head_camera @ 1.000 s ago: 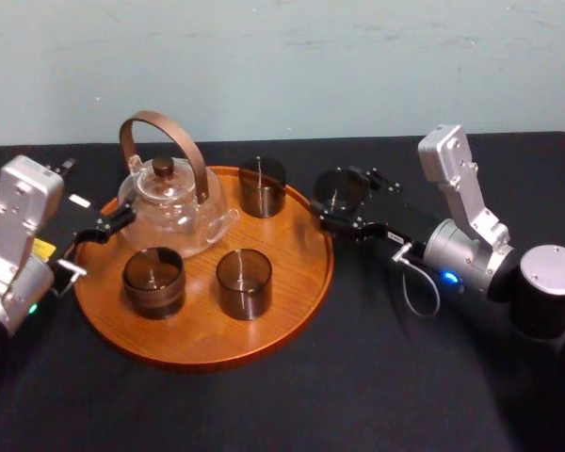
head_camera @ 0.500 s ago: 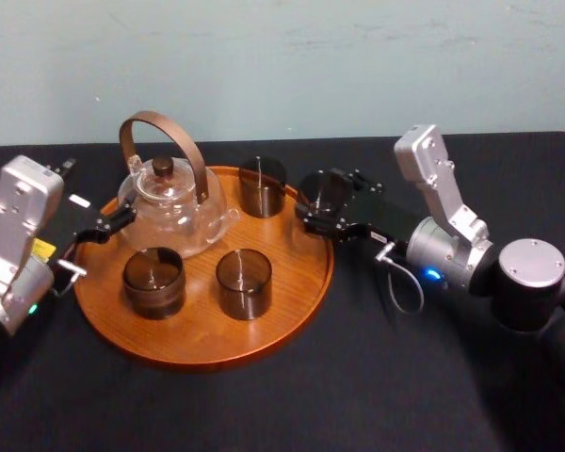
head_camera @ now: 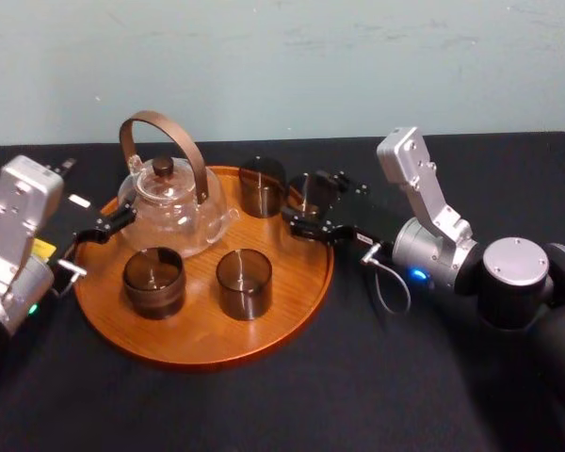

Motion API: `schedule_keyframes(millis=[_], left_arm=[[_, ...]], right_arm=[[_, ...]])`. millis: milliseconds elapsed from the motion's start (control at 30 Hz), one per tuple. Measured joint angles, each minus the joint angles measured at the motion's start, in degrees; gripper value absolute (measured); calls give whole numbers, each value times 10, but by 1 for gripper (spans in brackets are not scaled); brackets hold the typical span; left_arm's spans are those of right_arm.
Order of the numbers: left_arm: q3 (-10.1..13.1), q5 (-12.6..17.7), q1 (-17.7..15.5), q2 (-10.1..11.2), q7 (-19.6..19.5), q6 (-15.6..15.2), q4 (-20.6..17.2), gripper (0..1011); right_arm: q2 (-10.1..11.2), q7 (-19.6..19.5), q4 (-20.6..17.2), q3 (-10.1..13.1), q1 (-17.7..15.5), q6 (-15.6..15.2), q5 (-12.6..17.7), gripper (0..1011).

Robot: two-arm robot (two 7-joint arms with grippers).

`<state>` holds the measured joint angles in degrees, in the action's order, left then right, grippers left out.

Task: Pick up the glass from the table and place it on the tray.

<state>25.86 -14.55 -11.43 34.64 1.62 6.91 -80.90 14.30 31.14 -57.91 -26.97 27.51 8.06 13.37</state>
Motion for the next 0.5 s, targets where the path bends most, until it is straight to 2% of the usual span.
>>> schedule_keyframes(millis=[500], left_arm=[[0,0,0,0,0,0,0,1001]], right_arm=[[-12,9,20,-5,6,12,0,906]])
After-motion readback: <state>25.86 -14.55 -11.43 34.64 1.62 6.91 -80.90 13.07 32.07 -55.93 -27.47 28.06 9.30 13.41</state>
